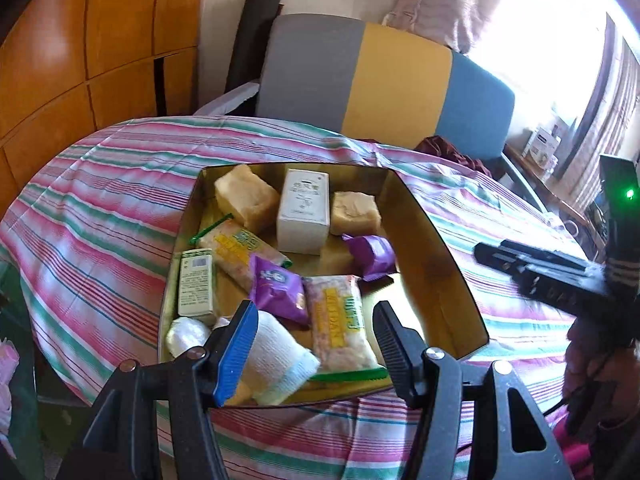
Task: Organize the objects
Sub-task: 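Move both tools back to the last sponge cake and plastic bundle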
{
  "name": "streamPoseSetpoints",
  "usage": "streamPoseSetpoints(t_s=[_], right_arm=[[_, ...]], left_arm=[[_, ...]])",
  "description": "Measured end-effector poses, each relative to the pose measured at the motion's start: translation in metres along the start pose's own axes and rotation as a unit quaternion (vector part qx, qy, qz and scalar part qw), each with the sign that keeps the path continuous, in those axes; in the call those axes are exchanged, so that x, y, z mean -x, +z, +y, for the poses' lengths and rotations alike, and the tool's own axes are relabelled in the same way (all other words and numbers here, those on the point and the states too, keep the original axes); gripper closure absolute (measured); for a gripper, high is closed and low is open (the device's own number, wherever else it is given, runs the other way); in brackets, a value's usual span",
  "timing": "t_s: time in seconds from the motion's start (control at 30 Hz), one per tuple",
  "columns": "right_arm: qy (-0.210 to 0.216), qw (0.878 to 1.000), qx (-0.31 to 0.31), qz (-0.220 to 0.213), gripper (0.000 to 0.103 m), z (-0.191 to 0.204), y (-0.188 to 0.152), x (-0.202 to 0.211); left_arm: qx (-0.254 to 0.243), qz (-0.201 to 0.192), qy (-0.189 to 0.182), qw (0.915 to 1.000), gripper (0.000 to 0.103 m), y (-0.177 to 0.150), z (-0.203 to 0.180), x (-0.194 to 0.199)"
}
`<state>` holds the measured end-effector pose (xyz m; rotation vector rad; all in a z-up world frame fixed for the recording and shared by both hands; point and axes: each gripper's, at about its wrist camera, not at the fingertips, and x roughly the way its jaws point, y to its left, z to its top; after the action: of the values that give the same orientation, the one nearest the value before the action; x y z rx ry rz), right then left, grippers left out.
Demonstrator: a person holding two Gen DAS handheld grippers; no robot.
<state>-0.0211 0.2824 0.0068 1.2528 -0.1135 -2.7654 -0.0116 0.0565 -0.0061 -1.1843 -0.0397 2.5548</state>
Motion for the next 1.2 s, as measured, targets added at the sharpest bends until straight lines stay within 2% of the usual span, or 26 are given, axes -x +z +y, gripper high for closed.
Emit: streamPoseSetpoints(t_s=[0.13,0.37,0.43,0.57,0.67,0.7,0.77,1.2], right_arm=[[-0.034,0.999,-0.017,-0.012,0.044,-0.037,-0.005,0.019],[-0.126,0.990,-0.055,-0.018,0.041,-0.125,-0.018,0.052],[-0.154,0.985,-0.076,-0.026,0.037,-0.154,-0.025,0.061],[-0.201,0.968,-0.144,-0.040,0.036,-0.212,-0.048,0.072],[-0.218,0.951,-0.218,-0.023,0.036,-0.250,-0.072,0.069],[-0.222,0.945,-0.240,-0.011,0.036,-0.259,-0.073,0.068],[-0.213,0.940,-0.267,-0.020,0.036,-0.271,-0.074,0.072],[-0.190,0.929,-0.316,-0.010,0.033,-0.286,-0.084,0.076]], left_arm=[[-0.018,0.001,-0.005,0.9998,0.043,-0.001,-0.013,0.001],[-0.055,0.003,-0.013,0.9984,0.043,0.000,-0.041,0.002],[-0.067,0.004,-0.017,0.9976,0.043,0.002,-0.051,0.001],[-0.091,0.006,-0.020,0.9956,0.043,0.004,-0.071,-0.001],[-0.109,0.010,-0.021,0.9938,0.043,0.006,-0.088,-0.004],[-0.115,0.011,-0.021,0.9931,0.043,0.007,-0.094,-0.005],[-0.125,0.012,-0.022,0.9918,0.043,0.008,-0.104,-0.008],[-0.181,0.036,-0.052,0.9815,0.043,0.009,-0.169,-0.032]])
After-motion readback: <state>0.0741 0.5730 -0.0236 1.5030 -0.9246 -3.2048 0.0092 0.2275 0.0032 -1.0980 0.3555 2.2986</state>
